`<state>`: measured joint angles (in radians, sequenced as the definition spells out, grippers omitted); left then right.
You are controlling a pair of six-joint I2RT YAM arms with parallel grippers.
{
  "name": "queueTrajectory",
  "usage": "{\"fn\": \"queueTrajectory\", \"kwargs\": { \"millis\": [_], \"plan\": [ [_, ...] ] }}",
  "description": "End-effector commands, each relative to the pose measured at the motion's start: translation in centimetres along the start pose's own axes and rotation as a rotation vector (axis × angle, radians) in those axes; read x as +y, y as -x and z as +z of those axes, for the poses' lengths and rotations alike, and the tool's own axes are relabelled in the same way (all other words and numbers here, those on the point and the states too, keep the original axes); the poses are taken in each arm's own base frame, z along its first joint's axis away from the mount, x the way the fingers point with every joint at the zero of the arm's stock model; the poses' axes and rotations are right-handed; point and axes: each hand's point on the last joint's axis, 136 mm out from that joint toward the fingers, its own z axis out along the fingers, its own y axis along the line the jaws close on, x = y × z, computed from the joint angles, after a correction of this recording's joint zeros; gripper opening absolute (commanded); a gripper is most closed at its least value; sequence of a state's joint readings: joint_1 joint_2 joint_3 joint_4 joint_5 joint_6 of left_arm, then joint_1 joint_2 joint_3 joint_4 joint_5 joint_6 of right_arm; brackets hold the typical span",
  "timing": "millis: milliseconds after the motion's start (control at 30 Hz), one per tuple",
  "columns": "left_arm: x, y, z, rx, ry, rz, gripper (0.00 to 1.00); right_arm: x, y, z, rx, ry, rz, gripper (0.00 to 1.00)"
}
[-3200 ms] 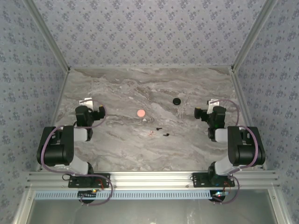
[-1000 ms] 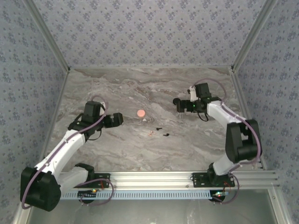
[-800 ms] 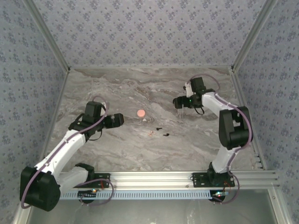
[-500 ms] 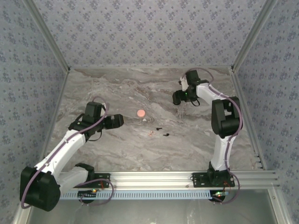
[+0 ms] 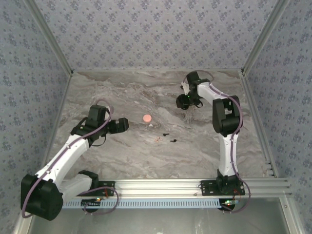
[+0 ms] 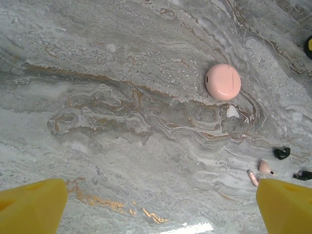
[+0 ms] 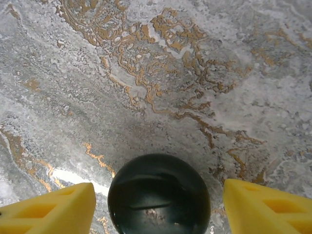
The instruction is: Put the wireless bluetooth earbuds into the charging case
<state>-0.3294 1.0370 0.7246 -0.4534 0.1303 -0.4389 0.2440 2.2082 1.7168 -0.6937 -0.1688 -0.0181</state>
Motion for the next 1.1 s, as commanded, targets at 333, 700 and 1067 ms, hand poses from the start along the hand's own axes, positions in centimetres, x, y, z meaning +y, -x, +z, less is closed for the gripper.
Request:
{"fn": "queueTrajectory", "kwargs": {
  "millis": [333,700,1067],
  "plan": [
    [0.2,0.0,-0.1,0.016,0.026,0.004,0.99,0.0,-1.6,0.6,0.092,-0.085,-0.005,0.54],
    [0.0,-0.3,-0.5,0.015,0.01,-0.003,0.99,1.7,-3.2,-0.9,0.086,-0.123,0.152,0.52],
    [-0.8,-0.2,-0.4,0.012,-0.026,-0.013,0.99,5.9,-6.5,-1.1,0.074,-0.137,0.282,0.53]
  ]
}}
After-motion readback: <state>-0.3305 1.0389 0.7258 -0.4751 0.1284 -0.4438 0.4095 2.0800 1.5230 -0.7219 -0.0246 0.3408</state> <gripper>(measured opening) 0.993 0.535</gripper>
